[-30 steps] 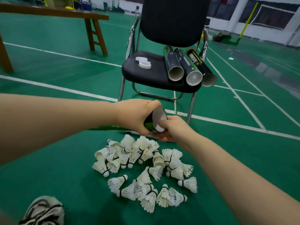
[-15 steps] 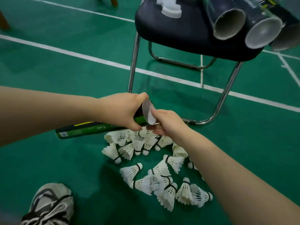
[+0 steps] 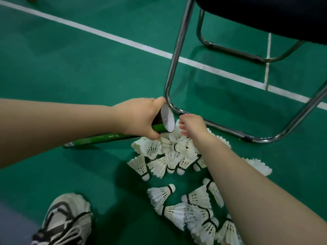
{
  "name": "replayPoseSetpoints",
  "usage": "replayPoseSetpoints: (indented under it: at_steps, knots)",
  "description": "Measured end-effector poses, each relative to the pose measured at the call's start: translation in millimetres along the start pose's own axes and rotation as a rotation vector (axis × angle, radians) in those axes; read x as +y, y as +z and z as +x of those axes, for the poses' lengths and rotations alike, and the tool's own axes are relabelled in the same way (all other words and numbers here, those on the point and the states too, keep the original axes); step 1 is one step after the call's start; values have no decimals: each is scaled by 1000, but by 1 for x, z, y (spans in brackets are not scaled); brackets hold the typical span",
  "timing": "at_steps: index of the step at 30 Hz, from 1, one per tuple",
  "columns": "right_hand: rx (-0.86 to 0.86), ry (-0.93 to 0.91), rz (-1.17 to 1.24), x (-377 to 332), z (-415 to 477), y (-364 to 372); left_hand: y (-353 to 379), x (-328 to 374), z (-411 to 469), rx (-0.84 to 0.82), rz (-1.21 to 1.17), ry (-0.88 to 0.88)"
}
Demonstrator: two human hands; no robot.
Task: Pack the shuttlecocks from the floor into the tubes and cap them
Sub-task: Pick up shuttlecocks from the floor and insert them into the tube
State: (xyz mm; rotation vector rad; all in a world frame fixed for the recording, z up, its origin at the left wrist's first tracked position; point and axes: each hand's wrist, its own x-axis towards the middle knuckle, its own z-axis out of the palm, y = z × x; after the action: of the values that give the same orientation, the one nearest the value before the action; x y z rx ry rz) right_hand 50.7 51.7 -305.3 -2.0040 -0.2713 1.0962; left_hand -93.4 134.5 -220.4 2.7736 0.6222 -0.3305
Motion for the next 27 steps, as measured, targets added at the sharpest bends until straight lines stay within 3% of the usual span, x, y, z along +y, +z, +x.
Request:
replayPoseSetpoints:
  at_steps: [6,11,24,27]
  knots:
    - [21,-265,-506,10,12,10,9,-5,10,6,-7,6]
    - [53,-377,-1130,21,16,18,14,-5,12,27,-21,30]
    - [-21,-341,-1192,42,16,20,15,-8,-2,37,-48,26]
    - [11,-320,-1091,43,13,14,13,-12,-5,44,-51,7]
